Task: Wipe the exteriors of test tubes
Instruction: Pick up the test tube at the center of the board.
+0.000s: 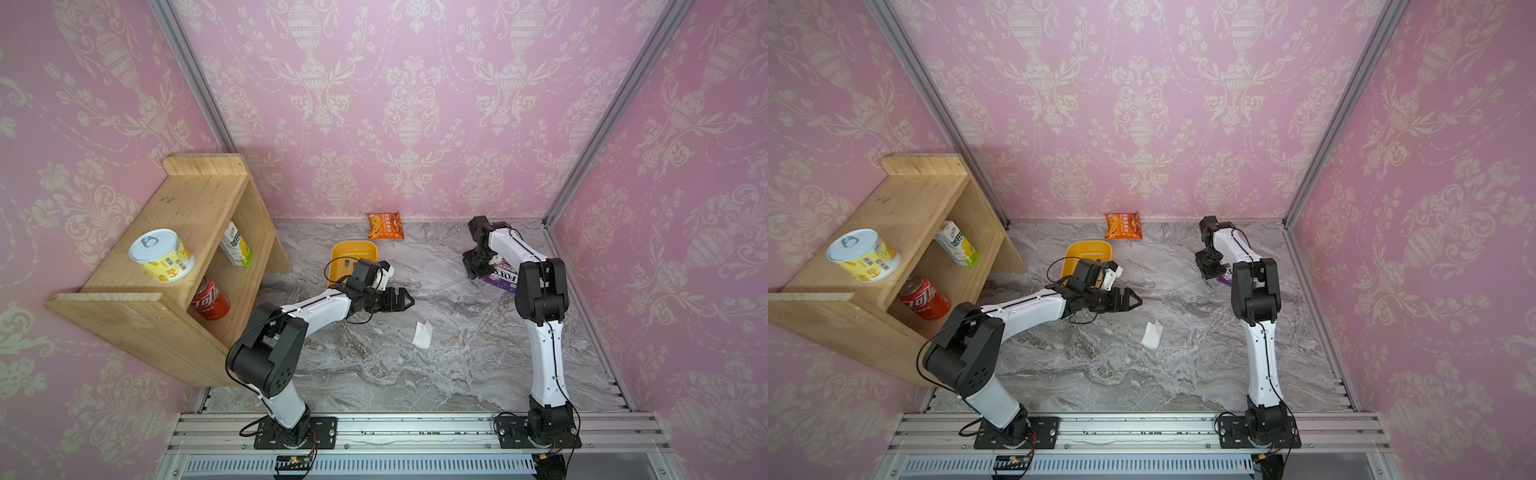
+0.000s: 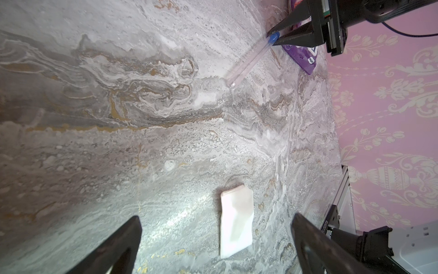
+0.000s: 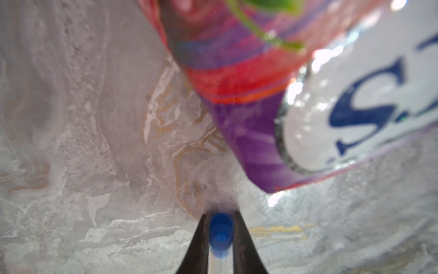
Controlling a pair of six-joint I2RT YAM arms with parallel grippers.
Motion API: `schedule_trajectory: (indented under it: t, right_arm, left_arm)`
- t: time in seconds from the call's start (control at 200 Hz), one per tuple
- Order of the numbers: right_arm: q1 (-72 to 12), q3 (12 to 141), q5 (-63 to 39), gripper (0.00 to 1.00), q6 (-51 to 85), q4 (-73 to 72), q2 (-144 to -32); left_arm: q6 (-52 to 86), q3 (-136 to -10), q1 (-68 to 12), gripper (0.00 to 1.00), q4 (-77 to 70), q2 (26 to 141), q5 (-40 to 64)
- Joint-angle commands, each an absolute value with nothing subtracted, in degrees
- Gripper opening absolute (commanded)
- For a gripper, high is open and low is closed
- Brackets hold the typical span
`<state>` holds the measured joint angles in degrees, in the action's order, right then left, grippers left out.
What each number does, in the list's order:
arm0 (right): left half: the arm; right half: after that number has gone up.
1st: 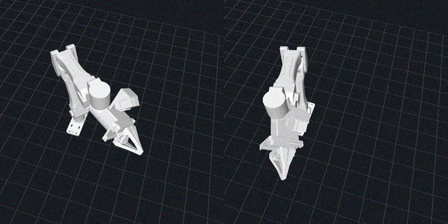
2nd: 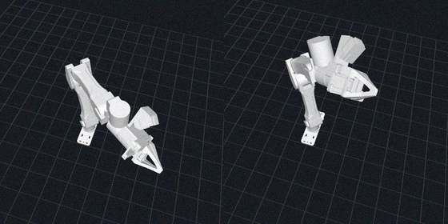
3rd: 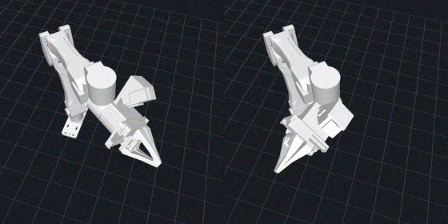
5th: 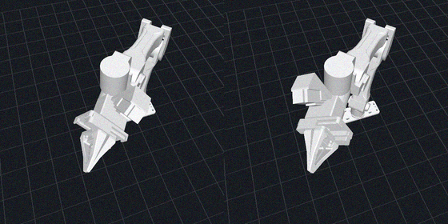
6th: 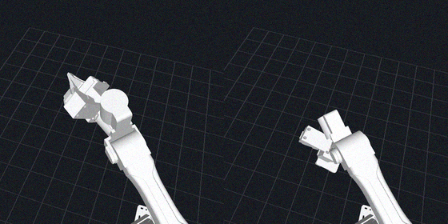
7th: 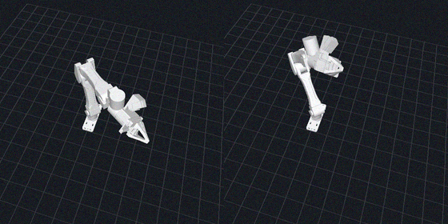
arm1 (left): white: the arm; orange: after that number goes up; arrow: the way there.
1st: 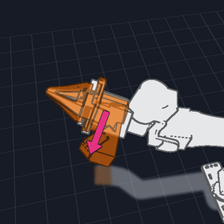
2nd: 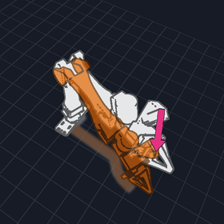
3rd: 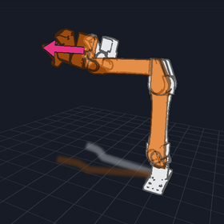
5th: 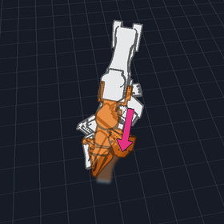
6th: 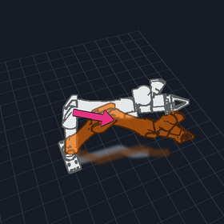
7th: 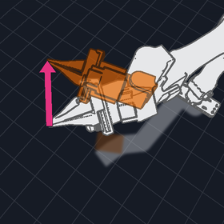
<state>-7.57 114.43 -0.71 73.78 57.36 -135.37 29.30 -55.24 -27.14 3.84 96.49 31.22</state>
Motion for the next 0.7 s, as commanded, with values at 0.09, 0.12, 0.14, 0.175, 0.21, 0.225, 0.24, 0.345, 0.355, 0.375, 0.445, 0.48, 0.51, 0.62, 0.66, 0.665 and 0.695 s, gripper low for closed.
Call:
schedule_trajectory:
  t: [0.09, 0.12, 0.14, 0.175, 0.21, 0.225, 0.24, 0.345, 0.355, 0.375, 0.445, 0.48, 0.51, 0.62, 0.66, 0.665, 0.695]
  right_arm:
    - [-7.3, 113.4, -1.7, 0.16, 74.8, 58.6, -138.7]
    - [-7.3, 113.4, -1.7, 0.16, 74.7, 58.6, -138.6]
    - [-7.3, 113.4, -1.7, 0.16, 74.7, 58.7, -138.6]
    - [-7.3, 113.4, -1.6, 0.15, 74.7, 58.6, -138.6]
    - [-7.3, 113.4, -1.6, 0.14, 74.7, 58.7, -138.5]
    - [-7.3, 113.4, -1.6, 0.12, 74.8, 58.6, -138.5]
    - [-7.2, 113.4, -1.6, 0.11, 74.7, 58.8, -138.5]
    - [-7.1, 113.4, -1.8, 0.08, 74.7, 58.7, -138.5]
    - [-7.1, 113.4, -1.8, 0.09, 74.7, 58.7, -138.4]
    - [-7.1, 113.4, -1.8, 0.1, 74.7, 58.7, -138.4]
    - [-7.0, 113.4, -1.8, 0.11, 74.6, 58.8, -138.4]
    - [-7.0, 113.4, -2.0, 0.11, 74.6, 58.8, -138.4]
    - [-7.0, 113.4, -2.0, 0.11, 74.5, 58.8, -138.4]
    - [-7.0, 113.4, -2.2, 0.11, 74.5, 58.9, -138.2]
    - [-7.0, 113.3, -2.2, 0.11, 74.5, 58.9, -138.0]
    - [-7.0, 113.3, -2.2, 0.11, 74.5, 58.9, -137.9]
    - [-7.0, 113.3, -2.4, 0.11, 74.4, 59.0, -137.7]
  left_arm:
    - [29.4, -56.2, -27.3, 0.99, 2.9, 97.3, 32.1]
    - [29.5, -56.1, -27.2, 0.99, 2.9, 97.3, 32.1]
    - [29.4, -56.2, -27.2, 0.99, 2.9, 97.4, 32.1]
    - [29.4, -56.1, -27.2, 0.99, 3.0, 97.4, 32.2]
    - [29.4, -56.1, -27.2, 0.99, 3.0, 97.5, 32.2]
    - [29.4, -56.0, -27.3, 0.99, 2.9, 97.5, 32.1]
    - [29.4, -56.0, -27.3, 0.99, 2.9, 97.5, 32.1]
    - [29.1, -56.0, -27.2, 0.99, 3.3, 97.5, 31.8]
    - [29.1, -56.0, -27.2, 0.99, 3.3, 97.5, 31.8]
    - [29.1, -56.0, -27.2, 0.99, 3.3, 97.5, 31.7]
    - [29.1, -56.1, -27.2, 0.99, 3.4, 97.5, 31.7]
    - [29.1, -56.1, -27.2, 0.99, 3.3, 97.5, 31.8]
    - [29.1, -56.0, -27.3, 0.99, 3.4, 97.6, 31.8]
    - [29.1, -56.1, -27.2, 0.99, 3.5, 97.6, 31.8]
    - [29.1, -56.1, -27.2, 0.99, 3.6, 97.6, 31.7]
    - [29.1, -56.1, -27.2, 0.99, 3.6, 97.6, 31.7]
    - [29.1, -56.0, -27.2, 0.99, 3.6, 97.6, 31.7]
